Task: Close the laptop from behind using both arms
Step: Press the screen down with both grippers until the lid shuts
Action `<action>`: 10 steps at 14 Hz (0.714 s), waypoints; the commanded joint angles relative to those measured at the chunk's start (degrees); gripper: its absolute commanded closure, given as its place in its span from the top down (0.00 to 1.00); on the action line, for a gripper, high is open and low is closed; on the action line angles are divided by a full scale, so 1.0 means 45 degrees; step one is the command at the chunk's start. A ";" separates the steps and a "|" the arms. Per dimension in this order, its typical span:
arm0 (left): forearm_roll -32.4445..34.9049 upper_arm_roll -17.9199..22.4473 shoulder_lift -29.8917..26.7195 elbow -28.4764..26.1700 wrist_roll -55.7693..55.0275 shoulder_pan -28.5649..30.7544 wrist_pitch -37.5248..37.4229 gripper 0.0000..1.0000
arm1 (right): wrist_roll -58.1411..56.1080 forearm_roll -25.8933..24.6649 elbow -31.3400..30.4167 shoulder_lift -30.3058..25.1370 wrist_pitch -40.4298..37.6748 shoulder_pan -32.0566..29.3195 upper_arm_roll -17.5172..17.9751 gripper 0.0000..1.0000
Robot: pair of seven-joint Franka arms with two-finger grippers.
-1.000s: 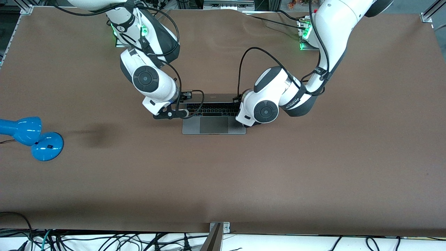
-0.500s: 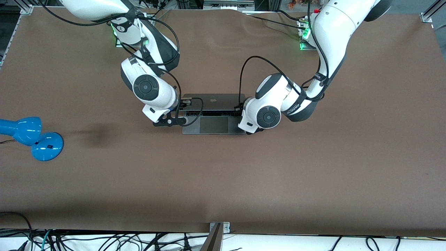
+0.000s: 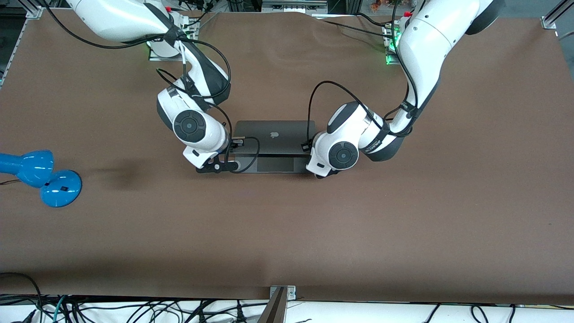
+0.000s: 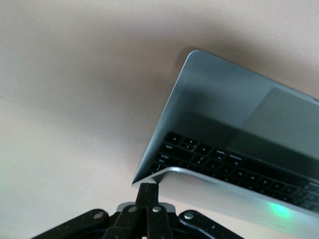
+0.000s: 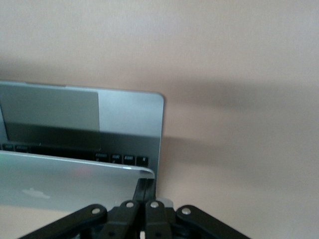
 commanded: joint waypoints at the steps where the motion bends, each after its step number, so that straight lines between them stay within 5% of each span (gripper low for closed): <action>1: 0.0492 0.0070 0.0563 0.0400 -0.0076 -0.0304 0.0460 0.00 | 0.0034 -0.0445 0.0403 0.0740 0.0408 0.0001 0.0050 0.00; 10: 0.1001 0.0558 0.1287 0.0400 -0.0310 -0.0929 0.1166 0.00 | 0.0092 -0.1147 0.0404 0.2146 0.2262 0.0138 -0.0009 0.00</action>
